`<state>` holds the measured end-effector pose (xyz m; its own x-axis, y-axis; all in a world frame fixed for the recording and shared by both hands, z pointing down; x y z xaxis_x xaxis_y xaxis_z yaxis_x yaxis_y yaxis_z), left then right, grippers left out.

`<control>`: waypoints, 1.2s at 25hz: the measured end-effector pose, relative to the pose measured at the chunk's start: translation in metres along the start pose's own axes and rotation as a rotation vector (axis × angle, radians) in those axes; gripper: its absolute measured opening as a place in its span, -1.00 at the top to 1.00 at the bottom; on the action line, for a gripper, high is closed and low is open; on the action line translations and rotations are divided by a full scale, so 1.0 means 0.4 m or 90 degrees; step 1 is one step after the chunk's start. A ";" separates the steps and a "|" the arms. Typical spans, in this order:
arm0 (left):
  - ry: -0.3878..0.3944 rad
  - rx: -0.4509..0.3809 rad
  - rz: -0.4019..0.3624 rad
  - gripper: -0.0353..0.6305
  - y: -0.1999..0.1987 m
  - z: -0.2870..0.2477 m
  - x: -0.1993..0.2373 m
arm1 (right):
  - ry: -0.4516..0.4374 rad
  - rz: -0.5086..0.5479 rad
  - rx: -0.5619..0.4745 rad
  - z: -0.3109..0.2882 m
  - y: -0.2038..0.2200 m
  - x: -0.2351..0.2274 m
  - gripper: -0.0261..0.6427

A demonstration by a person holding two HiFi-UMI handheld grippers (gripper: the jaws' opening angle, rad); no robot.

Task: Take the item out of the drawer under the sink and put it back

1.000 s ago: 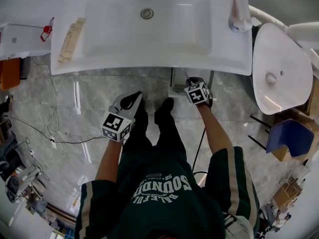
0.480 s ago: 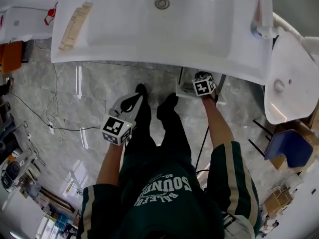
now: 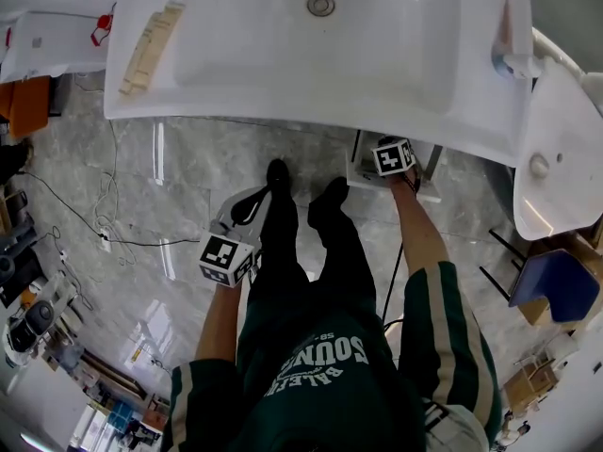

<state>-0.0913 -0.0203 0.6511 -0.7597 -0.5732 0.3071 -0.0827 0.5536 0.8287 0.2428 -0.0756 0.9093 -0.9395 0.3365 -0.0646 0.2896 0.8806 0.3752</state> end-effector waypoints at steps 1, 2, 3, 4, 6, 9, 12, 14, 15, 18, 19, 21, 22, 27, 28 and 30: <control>-0.002 0.000 0.000 0.74 0.001 0.005 0.002 | 0.000 -0.001 0.006 -0.003 0.002 0.003 0.77; -0.002 0.000 0.000 0.74 0.001 0.009 0.005 | 0.000 -0.002 0.012 -0.005 0.003 0.007 0.78; -0.003 -0.001 0.000 0.74 0.000 0.013 0.008 | -0.001 -0.002 0.018 -0.008 0.005 0.011 0.77; -0.003 -0.002 0.001 0.74 -0.001 0.016 0.011 | 0.000 -0.001 0.024 -0.010 0.006 0.013 0.78; -0.005 -0.008 0.001 0.74 -0.009 0.019 0.015 | 0.005 0.005 0.028 -0.013 0.002 0.014 0.78; -0.004 -0.014 -0.001 0.74 -0.019 0.025 0.017 | 0.007 0.006 0.029 -0.005 0.001 0.016 0.77; 0.003 -0.018 -0.003 0.74 -0.032 0.028 0.018 | 0.006 0.001 0.028 0.017 -0.004 0.020 0.77; 0.008 -0.024 -0.006 0.74 -0.048 0.030 0.016 | 0.011 0.003 0.022 0.040 -0.010 0.024 0.77; 0.012 -0.028 -0.008 0.74 -0.057 0.029 0.014 | 0.015 0.003 0.017 0.054 -0.013 0.024 0.78; 0.026 -0.039 -0.017 0.74 -0.090 0.030 0.005 | 0.023 -0.008 0.003 0.104 -0.019 0.029 0.84; 0.029 -0.043 -0.020 0.74 -0.102 0.031 0.002 | 0.023 -0.019 -0.001 0.123 -0.020 0.033 0.89; 0.037 -0.052 -0.026 0.74 -0.127 0.033 -0.003 | 0.020 -0.051 -0.018 0.164 -0.026 0.040 0.92; 0.041 -0.058 -0.029 0.74 -0.139 0.034 -0.005 | 0.017 -0.065 -0.034 0.186 -0.033 0.044 0.92; 0.052 -0.076 -0.033 0.74 -0.189 0.063 -0.015 | 0.020 -0.098 -0.132 0.338 -0.093 0.080 0.92; 0.055 -0.079 -0.035 0.74 -0.198 0.069 -0.017 | 0.020 -0.102 -0.148 0.368 -0.105 0.090 0.92; 0.062 -0.087 -0.041 0.74 -0.218 0.076 -0.016 | 0.019 -0.112 -0.184 0.425 -0.131 0.109 0.92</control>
<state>-0.0988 -0.0467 0.5625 -0.6891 -0.6641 0.2899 -0.0350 0.4301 0.9021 0.2176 -0.0503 0.7295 -0.9768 0.1735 -0.1258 0.0623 0.7916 0.6078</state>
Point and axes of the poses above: the fingertips, and each gripper's own axes: z backward along the fingers, x to its left, y out of its underside, the point moved 6 cm from there along z, backward along the fingers, and after that the axes turned 12 degrees about -x, right-handed, at the moved point
